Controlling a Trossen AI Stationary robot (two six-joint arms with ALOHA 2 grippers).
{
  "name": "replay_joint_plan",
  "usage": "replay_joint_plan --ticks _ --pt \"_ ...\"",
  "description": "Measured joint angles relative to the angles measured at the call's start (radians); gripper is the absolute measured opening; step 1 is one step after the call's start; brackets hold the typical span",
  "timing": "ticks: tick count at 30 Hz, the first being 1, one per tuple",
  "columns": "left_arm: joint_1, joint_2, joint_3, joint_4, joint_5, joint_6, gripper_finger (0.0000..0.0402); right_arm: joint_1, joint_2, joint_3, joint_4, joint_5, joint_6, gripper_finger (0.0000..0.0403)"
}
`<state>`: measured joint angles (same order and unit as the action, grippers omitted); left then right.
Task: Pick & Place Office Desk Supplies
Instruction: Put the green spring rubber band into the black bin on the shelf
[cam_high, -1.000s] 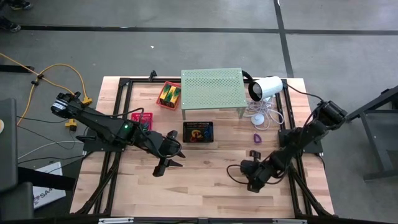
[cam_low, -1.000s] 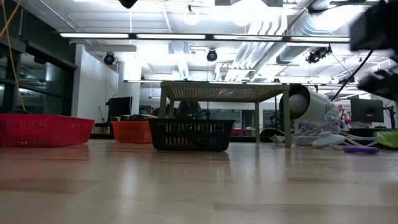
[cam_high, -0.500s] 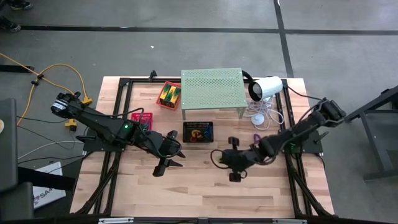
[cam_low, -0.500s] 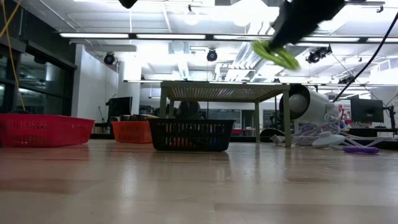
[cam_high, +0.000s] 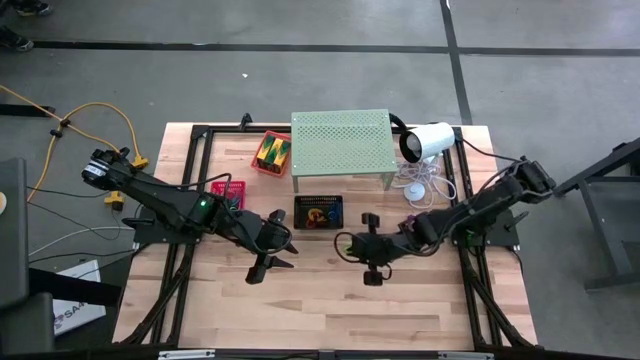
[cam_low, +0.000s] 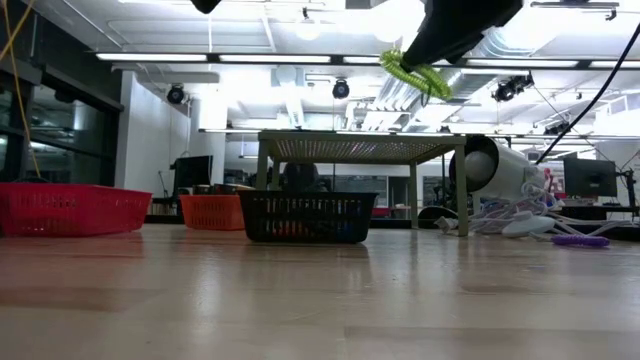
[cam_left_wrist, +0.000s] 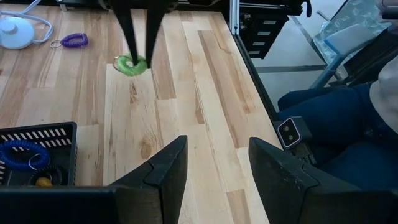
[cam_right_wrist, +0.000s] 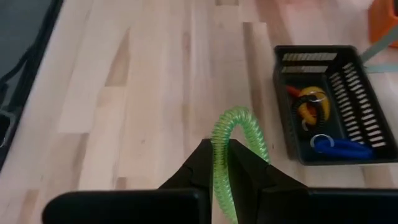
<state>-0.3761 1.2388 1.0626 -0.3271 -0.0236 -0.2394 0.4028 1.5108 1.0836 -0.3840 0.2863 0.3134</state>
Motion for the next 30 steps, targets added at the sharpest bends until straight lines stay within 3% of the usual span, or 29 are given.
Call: replay_joint_plan --ticks 14,21,30 --pt "0.000 0.000 0.000 0.000 0.000 0.000 0.0166 -0.176 0.040 -0.001 0.170 -0.029 -0.108 0.0023" --pt "0.000 0.000 0.000 0.000 0.000 0.000 0.0166 -0.266 0.128 0.001 0.319 -0.111 -0.117 0.0023" --pt "0.000 0.000 0.000 0.000 0.000 0.000 0.0166 -0.318 0.255 0.000 0.383 -0.110 -0.137 0.0023"
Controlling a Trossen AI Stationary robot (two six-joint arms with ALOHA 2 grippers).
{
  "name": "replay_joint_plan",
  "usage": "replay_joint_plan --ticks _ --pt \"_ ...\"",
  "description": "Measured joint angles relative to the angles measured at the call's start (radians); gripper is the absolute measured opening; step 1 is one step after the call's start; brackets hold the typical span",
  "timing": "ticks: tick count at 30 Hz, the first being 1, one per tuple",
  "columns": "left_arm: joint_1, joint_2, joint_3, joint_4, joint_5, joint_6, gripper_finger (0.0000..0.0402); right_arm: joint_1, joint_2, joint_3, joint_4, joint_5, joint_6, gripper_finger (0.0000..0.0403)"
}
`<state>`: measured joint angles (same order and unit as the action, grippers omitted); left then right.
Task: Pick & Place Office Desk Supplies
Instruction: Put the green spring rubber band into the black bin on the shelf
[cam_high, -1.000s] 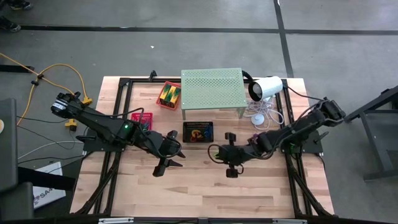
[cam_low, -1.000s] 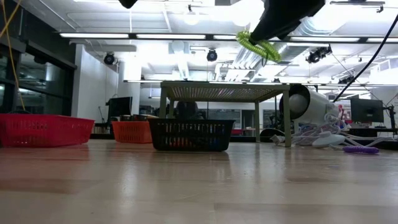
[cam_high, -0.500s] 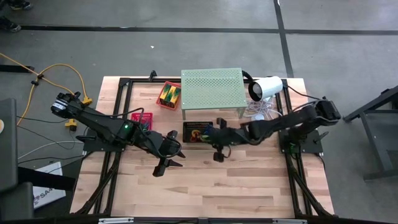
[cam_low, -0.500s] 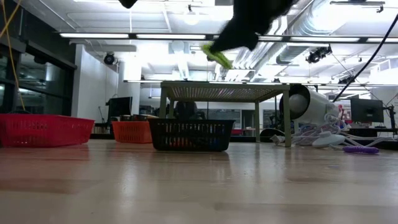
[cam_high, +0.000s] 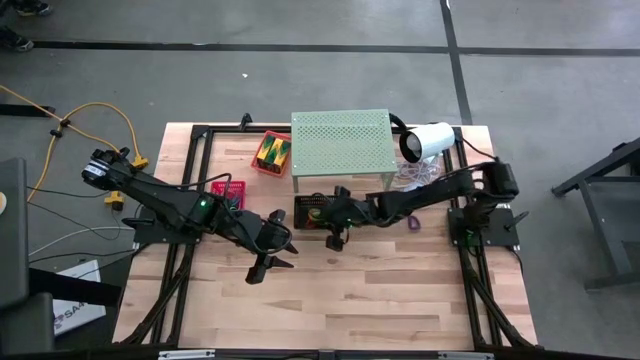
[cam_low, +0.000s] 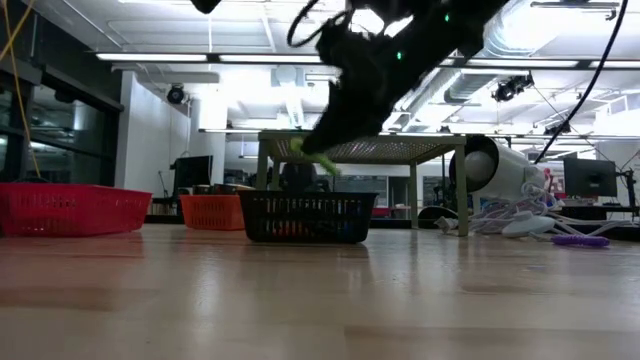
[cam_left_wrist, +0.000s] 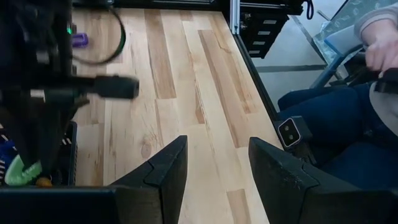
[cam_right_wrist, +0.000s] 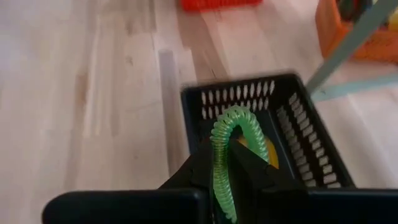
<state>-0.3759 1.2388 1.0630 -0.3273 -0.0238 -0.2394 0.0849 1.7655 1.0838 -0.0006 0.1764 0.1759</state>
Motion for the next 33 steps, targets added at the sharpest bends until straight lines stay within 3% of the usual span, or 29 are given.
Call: replay_joint_plan --ticks 7,23,33 --pt "0.000 0.000 0.000 0.001 0.000 0.000 0.0166 -0.023 0.077 0.000 0.011 0.004 0.002 0.0023" --pt "0.000 0.000 0.000 0.001 0.000 0.000 0.0166 -0.023 0.078 0.000 0.013 0.045 0.002 0.0024" --pt "0.000 0.000 0.000 0.001 0.000 0.000 0.0166 -0.023 0.078 0.000 0.012 0.045 0.003 0.0076"
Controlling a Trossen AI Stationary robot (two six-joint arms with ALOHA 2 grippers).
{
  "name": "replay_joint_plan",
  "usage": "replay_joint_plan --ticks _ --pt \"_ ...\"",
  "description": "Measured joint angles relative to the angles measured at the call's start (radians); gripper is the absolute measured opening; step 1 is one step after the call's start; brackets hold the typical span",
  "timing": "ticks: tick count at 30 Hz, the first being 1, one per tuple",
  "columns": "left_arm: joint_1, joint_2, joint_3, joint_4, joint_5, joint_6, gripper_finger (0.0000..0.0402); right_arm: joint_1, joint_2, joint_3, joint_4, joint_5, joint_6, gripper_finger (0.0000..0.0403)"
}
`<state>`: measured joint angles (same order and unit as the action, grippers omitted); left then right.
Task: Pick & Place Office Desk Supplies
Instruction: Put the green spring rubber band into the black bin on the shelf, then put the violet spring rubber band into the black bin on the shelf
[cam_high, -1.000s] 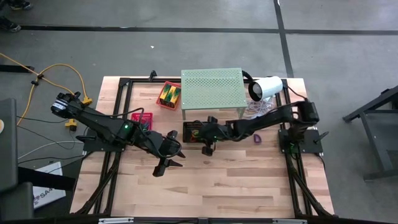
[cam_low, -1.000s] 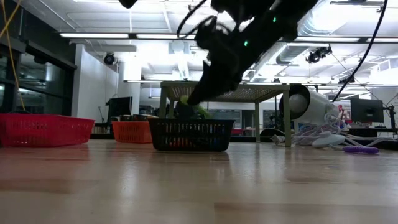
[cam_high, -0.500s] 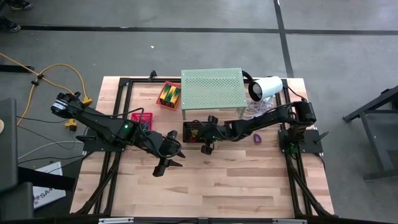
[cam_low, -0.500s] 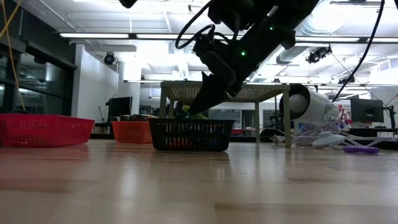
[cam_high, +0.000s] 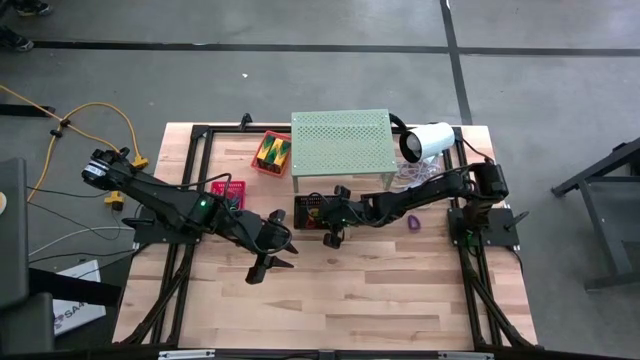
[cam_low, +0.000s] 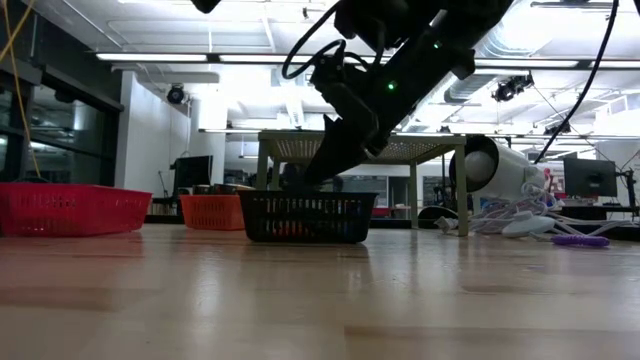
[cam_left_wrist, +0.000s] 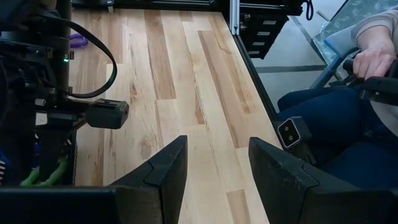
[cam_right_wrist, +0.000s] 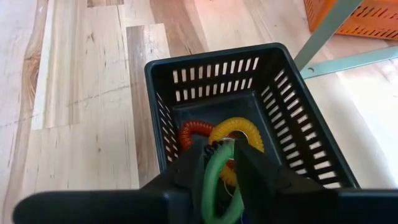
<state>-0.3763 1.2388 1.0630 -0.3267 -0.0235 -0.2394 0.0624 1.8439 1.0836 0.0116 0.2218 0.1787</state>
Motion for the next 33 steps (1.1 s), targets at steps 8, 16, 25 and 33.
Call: replay_joint_plan --ticks 8,16,25,33 --pt "0.000 0.000 0.000 0.000 0.000 0.000 0.0166 0.000 -0.001 0.000 0.000 0.028 0.000 0.0086" --pt "0.000 0.000 0.000 0.000 0.000 0.000 0.0166 0.003 -0.055 0.002 -0.034 0.034 0.000 0.0083" --pt "0.000 0.000 0.000 0.011 0.000 0.000 0.0166 0.032 -0.194 0.001 -0.202 0.041 0.022 0.0082" --pt "0.000 0.000 0.000 0.019 0.000 0.000 0.0166 0.061 -0.211 0.001 -0.418 0.031 0.247 0.0082"
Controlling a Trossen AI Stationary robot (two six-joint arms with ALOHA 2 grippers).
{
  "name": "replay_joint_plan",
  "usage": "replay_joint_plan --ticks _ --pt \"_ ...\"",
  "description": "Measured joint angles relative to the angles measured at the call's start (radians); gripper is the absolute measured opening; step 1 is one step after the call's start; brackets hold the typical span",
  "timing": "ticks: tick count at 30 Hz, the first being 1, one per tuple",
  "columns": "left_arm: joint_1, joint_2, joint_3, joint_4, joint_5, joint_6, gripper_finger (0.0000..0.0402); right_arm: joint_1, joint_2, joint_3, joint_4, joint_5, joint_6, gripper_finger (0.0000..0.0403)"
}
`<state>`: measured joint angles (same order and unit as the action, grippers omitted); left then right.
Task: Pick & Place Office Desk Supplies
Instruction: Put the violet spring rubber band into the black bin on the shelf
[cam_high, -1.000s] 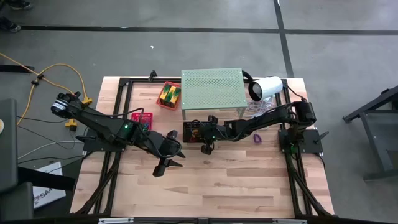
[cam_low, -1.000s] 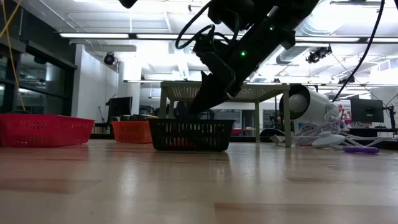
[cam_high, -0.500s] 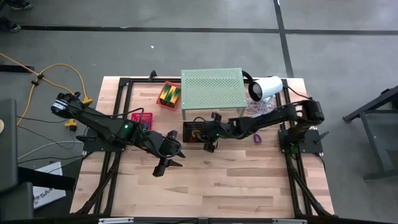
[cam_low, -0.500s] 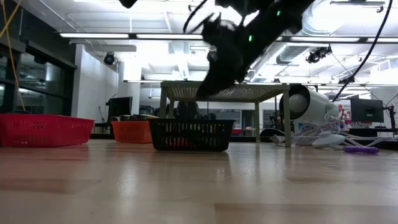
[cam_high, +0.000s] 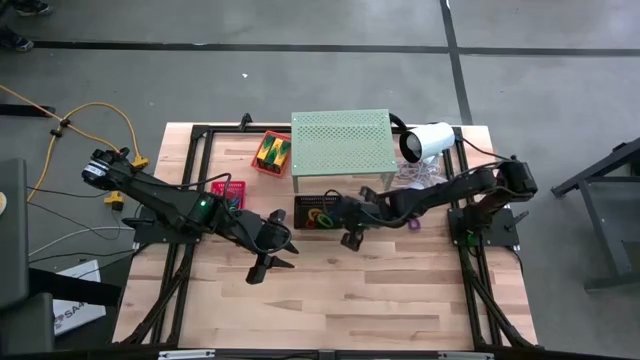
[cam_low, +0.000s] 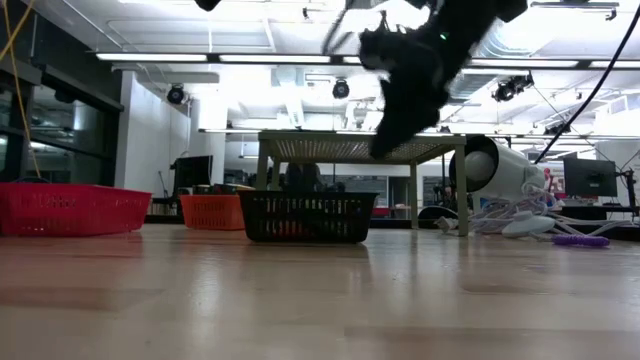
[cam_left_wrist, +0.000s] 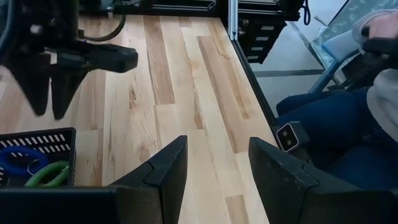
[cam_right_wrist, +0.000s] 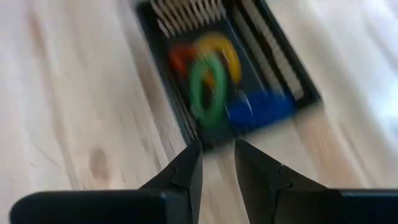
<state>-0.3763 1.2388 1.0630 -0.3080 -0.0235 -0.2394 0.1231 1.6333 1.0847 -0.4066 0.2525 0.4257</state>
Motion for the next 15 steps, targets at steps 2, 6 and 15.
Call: replay_joint_plan --ticks 2,6,15 --pt "0.000 0.000 0.000 -0.001 0.000 0.000 0.0166 0.000 0.000 0.000 -0.091 -0.021 0.091 0.0082" --pt "0.000 0.000 0.000 -0.001 0.000 0.000 0.0166 0.000 0.000 -0.001 -0.284 -0.066 0.240 0.0082" --pt "0.000 0.000 0.000 0.003 0.000 0.000 0.0166 0.016 -0.112 -0.124 -0.367 -0.075 0.346 0.0082"
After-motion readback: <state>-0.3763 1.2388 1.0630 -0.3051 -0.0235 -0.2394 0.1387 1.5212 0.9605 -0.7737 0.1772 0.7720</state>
